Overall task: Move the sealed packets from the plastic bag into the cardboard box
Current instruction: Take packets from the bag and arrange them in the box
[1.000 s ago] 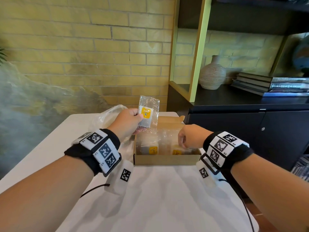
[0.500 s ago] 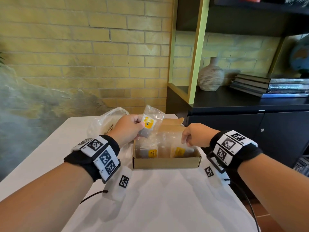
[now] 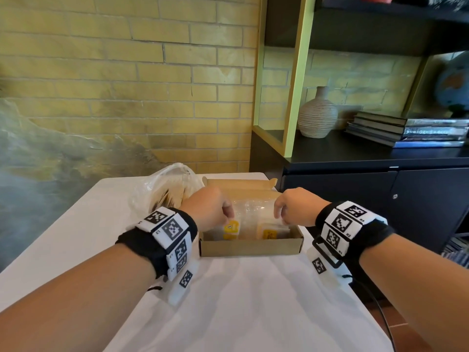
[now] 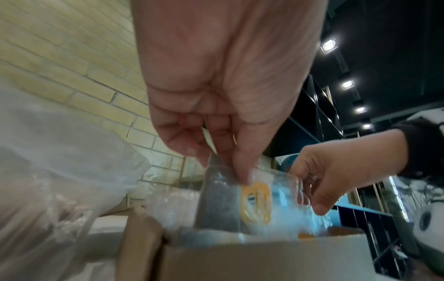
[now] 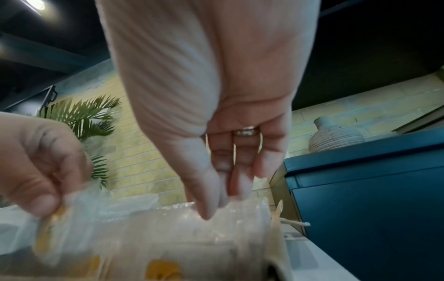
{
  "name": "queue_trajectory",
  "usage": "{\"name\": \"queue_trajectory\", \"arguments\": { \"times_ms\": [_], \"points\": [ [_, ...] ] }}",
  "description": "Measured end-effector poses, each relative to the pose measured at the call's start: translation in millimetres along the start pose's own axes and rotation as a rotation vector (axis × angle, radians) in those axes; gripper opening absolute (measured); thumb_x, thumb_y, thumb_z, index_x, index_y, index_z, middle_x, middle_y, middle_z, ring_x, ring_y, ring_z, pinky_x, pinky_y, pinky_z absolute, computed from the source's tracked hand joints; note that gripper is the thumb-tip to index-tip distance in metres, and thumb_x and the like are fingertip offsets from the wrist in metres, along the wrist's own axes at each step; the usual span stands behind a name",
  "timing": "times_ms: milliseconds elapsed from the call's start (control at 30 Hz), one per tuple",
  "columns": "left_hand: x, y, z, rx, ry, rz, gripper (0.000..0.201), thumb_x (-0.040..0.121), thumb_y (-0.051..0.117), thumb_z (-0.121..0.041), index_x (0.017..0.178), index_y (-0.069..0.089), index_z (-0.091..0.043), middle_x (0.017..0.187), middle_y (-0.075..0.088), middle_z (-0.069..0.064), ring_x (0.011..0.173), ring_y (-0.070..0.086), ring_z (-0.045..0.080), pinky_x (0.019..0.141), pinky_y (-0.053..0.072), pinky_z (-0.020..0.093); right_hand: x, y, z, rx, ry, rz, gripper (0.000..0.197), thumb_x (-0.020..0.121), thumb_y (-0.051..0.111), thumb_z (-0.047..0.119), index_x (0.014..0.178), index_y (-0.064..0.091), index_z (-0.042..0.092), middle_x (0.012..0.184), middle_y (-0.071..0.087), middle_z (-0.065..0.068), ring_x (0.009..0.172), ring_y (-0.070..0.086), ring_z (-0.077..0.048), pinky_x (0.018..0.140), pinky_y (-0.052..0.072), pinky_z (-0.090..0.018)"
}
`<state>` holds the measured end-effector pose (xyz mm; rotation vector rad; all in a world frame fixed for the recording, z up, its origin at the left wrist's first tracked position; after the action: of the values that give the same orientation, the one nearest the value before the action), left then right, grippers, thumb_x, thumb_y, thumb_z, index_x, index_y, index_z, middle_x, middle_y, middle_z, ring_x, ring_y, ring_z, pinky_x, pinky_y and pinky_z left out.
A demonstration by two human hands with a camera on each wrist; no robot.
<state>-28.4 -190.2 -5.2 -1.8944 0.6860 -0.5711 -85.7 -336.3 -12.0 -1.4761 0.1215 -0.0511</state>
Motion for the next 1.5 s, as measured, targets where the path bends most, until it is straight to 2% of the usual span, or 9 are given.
{"name": "queue_trajectory", "arguments": {
  "times_ms": [300, 433, 633, 733, 867, 1000, 1233, 1300, 1500],
  "points": [
    [3.6, 15.5, 8.8, 0.194, -0.002, 0.0, 0.031, 0.085, 0.054, -0.004, 0.11, 0.068, -0.018, 0.114, 0.065, -0.001, 0.108, 0.058, 0.017, 0.094, 0.047, 0.027, -14.6, 2.0, 23.6, 0.072, -0.09, -0.042, 0.02, 0.09, 0.053, 0.017, 0.102, 0.07, 0.015, 0.088, 0.057, 0.008, 0.075, 0.05, -0.004, 0.062, 0.036, -0.01],
    [-1.4, 13.6, -8.2, 0.226, 0.121, -0.111, 0.017, 0.088, 0.052, -0.018, 0.102, 0.063, -0.019, 0.101, 0.062, -0.001, 0.093, 0.056, 0.016, 0.073, 0.04, 0.023, -14.6, 24.3, 27.7, 0.045, -0.069, 0.147, 0.031, 0.091, 0.053, 0.036, 0.112, 0.067, 0.017, 0.111, 0.065, 0.0, 0.099, 0.057, -0.015, 0.086, 0.045, -0.026],
    [-18.9, 60.6, -10.8, 0.353, 0.053, 0.389, 0.061, 0.092, 0.034, -0.06, 0.108, 0.061, -0.008, 0.1, 0.062, 0.011, 0.083, 0.049, 0.018, 0.074, 0.037, 0.029, -20.7, 48.4, 25.9, -0.131, -0.035, 0.378, 0.051, 0.09, 0.049, 0.051, 0.123, 0.057, 0.013, 0.114, 0.061, -0.004, 0.09, 0.049, -0.015, 0.079, 0.039, -0.025],
    [-19.6, 62.9, -1.9, 0.386, 0.006, 0.407, 0.066, 0.091, 0.029, -0.064, 0.111, 0.059, -0.009, 0.09, 0.055, 0.007, 0.082, 0.049, 0.019, 0.074, 0.038, 0.029, -21.8, 48.9, 20.1, -0.206, -0.007, 0.391, 0.051, 0.091, 0.048, 0.049, 0.121, 0.057, 0.009, 0.109, 0.062, -0.007, 0.088, 0.051, -0.018, 0.076, 0.04, -0.026],
    [-17.5, 63.2, 0.7, 0.36, -0.021, 0.396, 0.062, 0.09, 0.028, -0.065, 0.09, 0.059, -0.011, 0.077, 0.054, 0.005, 0.073, 0.047, 0.018, 0.07, 0.038, 0.03, -21.8, 48.3, 17.3, -0.214, 0.002, 0.383, 0.048, 0.09, 0.051, 0.047, 0.121, 0.058, 0.011, 0.112, 0.063, -0.008, 0.089, 0.053, -0.018, 0.078, 0.042, -0.026],
    [-16.3, 56.8, 5.1, 0.299, -0.071, 0.369, 0.064, 0.092, 0.032, -0.062, 0.096, 0.064, -0.006, 0.081, 0.057, 0.008, 0.072, 0.049, 0.017, 0.068, 0.038, 0.028, -21.5, 43.8, 19.3, -0.183, -0.012, 0.346, 0.047, 0.09, 0.051, 0.046, 0.122, 0.059, 0.011, 0.113, 0.063, -0.007, 0.098, 0.057, -0.021, 0.085, 0.045, -0.028],
    [-5.2, -20.1, 12.0, -0.043, -0.063, -0.087, 0.022, 0.091, 0.052, -0.031, 0.09, 0.067, -0.014, 0.086, 0.065, 0.0, 0.077, 0.058, 0.012, 0.06, 0.041, 0.02, -19.3, 13.7, 32.9, 0.07, -0.074, 0.159, 0.035, 0.09, 0.056, 0.035, 0.119, 0.063, 0.018, 0.115, 0.063, 0.001, 0.092, 0.053, -0.01, 0.084, 0.043, -0.021],
    [-6.6, -42.4, 24.9, 0.078, -0.129, -0.153, 0.016, 0.089, 0.05, -0.018, 0.093, 0.065, -0.012, 0.09, 0.065, 0.002, 0.083, 0.06, 0.017, 0.066, 0.046, 0.024, -17.4, 2.4, 41.4, 0.094, -0.109, 0.103, 0.033, 0.091, 0.055, 0.032, 0.12, 0.063, 0.018, 0.115, 0.063, 0.004, 0.091, 0.051, -0.006, 0.083, 0.04, -0.019],
    [-30.3, -36.8, 71.8, 0.572, -0.39, 0.233, 0.033, 0.088, 0.058, -0.021, 0.118, 0.059, -0.007, 0.101, 0.06, 0.005, 0.097, 0.057, 0.021, 0.084, 0.045, 0.027, 0.1, -13.1, 65.5, 0.088, -0.184, 0.028, 0.029, 0.091, 0.055, 0.03, 0.116, 0.064, 0.017, 0.114, 0.063, 0.001, 0.096, 0.054, -0.011, 0.085, 0.042, -0.022]
  ]
}}
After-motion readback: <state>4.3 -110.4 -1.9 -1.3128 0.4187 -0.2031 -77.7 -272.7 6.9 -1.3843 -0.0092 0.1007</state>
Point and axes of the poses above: each hand's wrist, its own x-axis towards the middle knuckle, its own y-axis out of the palm, z = x × y, the point moved 8 cm from there along x, towards the middle knuckle
